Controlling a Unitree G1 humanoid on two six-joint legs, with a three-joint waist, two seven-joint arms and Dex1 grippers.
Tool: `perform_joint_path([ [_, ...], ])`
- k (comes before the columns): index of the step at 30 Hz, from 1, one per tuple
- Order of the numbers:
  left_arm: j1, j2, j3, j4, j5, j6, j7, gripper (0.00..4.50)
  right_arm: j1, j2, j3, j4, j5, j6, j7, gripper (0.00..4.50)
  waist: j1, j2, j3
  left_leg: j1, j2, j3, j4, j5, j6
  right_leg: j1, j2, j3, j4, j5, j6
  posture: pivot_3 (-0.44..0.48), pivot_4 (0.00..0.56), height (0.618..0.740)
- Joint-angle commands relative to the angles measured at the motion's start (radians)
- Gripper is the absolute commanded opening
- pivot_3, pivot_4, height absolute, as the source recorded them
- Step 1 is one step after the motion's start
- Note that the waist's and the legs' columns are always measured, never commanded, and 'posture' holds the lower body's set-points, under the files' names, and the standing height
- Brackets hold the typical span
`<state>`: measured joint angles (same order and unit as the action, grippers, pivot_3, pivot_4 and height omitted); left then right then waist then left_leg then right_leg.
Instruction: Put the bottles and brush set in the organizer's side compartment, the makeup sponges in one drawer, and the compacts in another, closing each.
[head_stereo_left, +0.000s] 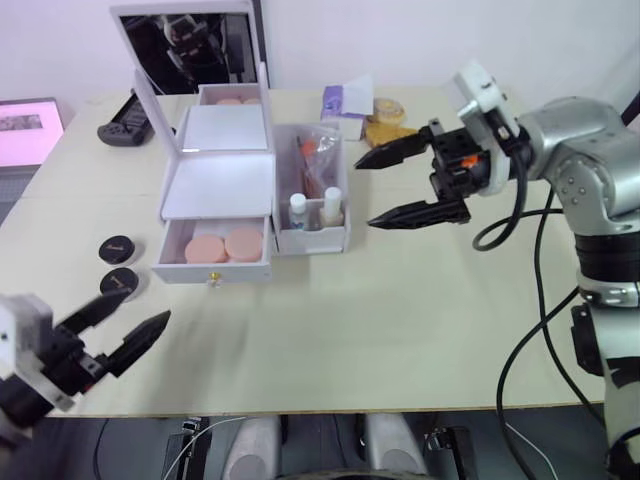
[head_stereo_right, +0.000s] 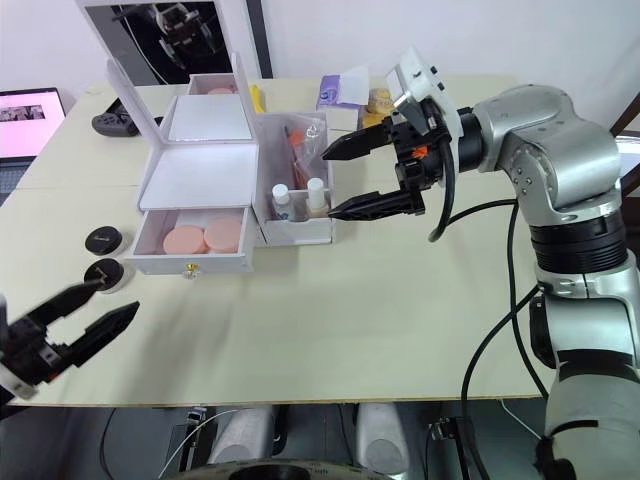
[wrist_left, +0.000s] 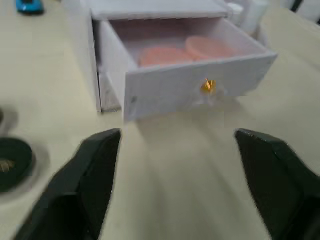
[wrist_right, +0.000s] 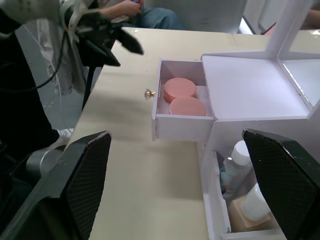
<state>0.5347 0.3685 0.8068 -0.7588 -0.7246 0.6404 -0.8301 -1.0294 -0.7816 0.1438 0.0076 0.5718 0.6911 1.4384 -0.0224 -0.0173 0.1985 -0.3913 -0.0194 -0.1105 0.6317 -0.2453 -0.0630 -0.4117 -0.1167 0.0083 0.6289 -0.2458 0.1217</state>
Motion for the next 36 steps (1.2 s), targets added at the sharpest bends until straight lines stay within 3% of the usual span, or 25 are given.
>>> perform_joint_path([
  [1, 0.009, -0.046, -0.067, -0.02, 0.054, -0.133, 0.035, 2.16, -0.024, 0.003, -0.018, -0.015, 0.003, -0.005, 0.005, 4.5, 0.01, 0.0, 0.0, 0.0, 0.0, 0.0, 0.0, 0.0, 0.0, 0.0, 0.0, 0.0, 0.0, 0.0, 0.0, 0.0, 0.15, 0.74],
  [5, 0.017, -0.079, -0.144, -0.006, 0.102, -0.219, 0.072, 0.09, -0.018, -0.003, -0.023, -0.025, 0.001, 0.004, 0.003, 4.5, 0.009, 0.0, 0.0, 0.0, 0.0, 0.0, 0.001, 0.0, 0.0, 0.001, 0.0, 0.0, 0.0, 0.001, -0.001, 0.0, 0.15, 0.74],
  [12, 0.007, -0.135, -0.313, 0.071, 0.262, -0.394, 0.145, 0.09, -0.012, -0.011, -0.038, -0.058, 0.018, 0.045, -0.02, 4.5, 0.007, 0.001, 0.0, 0.0, 0.0, 0.0, 0.0, 0.0, 0.0, 0.0, 0.0, 0.0, 0.0, 0.001, -0.001, 0.0, 0.15, 0.74],
  [16, -0.073, -0.131, -0.358, 0.157, 0.315, -0.472, 0.19, 0.09, -0.002, -0.011, -0.055, -0.069, 0.034, 0.092, -0.052, 4.5, 0.011, 0.001, 0.0, 0.0, 0.0, 0.0, 0.001, 0.0, 0.0, 0.0, 0.0, 0.0, 0.0, 0.001, -0.001, 0.0, 0.15, 0.74],
  [21, -0.143, -0.112, -0.405, 0.232, 0.327, -0.517, 0.206, 0.09, 0.004, -0.041, -0.063, -0.075, 0.059, 0.21, -0.097, 4.5, 0.01, 0.001, 0.0, 0.0, 0.0, 0.0, 0.001, 0.0, 0.0, 0.0, 0.0, 0.0, 0.0, 0.001, -0.001, 0.0, 0.15, 0.74],
  [36, -0.361, -0.091, -0.514, 0.354, 0.344, -0.551, 0.287, 0.09, 0.06, -0.085, -0.102, -0.165, 0.089, 0.278, -0.177, 4.5, 0.011, 0.001, 0.0, 0.0, 0.0, 0.0, 0.0, 0.0, 0.0, 0.001, 0.0, 0.0, 0.0, 0.002, 0.003, 0.0, 0.15, 0.74],
])
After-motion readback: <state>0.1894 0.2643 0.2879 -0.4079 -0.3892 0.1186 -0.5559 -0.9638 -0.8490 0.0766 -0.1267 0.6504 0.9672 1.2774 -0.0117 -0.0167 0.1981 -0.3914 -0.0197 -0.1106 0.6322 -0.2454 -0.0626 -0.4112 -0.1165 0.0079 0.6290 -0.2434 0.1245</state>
